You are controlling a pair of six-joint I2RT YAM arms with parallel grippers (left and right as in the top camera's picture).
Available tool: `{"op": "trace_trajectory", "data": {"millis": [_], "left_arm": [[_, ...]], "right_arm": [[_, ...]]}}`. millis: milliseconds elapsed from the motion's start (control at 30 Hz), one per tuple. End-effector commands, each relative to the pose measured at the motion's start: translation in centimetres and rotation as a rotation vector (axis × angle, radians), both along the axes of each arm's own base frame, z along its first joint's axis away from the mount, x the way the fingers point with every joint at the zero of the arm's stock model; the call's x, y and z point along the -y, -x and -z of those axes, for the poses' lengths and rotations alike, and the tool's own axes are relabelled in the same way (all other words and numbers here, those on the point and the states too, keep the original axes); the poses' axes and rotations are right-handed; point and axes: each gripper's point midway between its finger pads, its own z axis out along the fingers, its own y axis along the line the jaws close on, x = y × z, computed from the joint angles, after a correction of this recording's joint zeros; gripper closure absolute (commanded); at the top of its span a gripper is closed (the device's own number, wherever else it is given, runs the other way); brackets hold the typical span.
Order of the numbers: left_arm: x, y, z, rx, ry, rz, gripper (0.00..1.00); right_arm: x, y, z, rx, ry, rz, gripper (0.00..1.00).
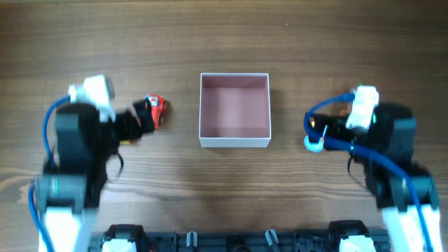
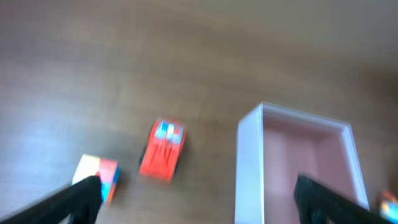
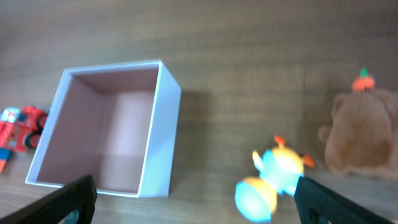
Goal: Pack container
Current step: 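Reach left gripper to the red fire truck and grasp it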
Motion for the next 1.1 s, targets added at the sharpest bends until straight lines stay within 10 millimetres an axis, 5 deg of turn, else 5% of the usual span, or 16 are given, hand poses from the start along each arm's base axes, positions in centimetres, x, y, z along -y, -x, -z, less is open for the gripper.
{"op": "trace_trajectory", "data": {"millis": [0, 133, 267, 533, 800, 933, 1067], "left_arm": [[-0.2, -4.0, -0.7, -0.175, -0.014, -0.022, 0.0], [0.1, -8.4, 1.0, -0.243, -0.043, 0.008, 0.0], [0.0, -10.3, 6.4, -0.382, -0.082, 0.037, 0.0], [-1.3, -9.3, 17.1, -0.725, -0.213, 0.103, 0.0], [-1.4, -8.4, 19.8, -0.806, -0.233, 0.143, 0.01], [-1.4, -7.0, 21.1, -0.845, -0.265, 0.214, 0.1], [-1.3, -7.1, 21.8, -0.834, -0.256, 0.217, 0.05]], "right_arm": [[0.5, -0.7, -0.1, -0.181, 0.066, -0.017, 0.0], [0.9, -0.7, 1.8, -0.399, 0.121, -0.054, 0.0], [1.5, -1.4, 3.1, -0.445, 0.137, -0.013, 0.0], [2.2, -2.1, 3.1, -0.426, 0.172, 0.012, 0.0], [2.2, -2.3, 3.0, -0.418, 0.171, 0.012, 0.0], [2.2, -2.3, 3.0, -0.416, 0.171, 0.013, 0.0], [2.2, -2.3, 3.0, -0.416, 0.171, 0.012, 0.0]]}}
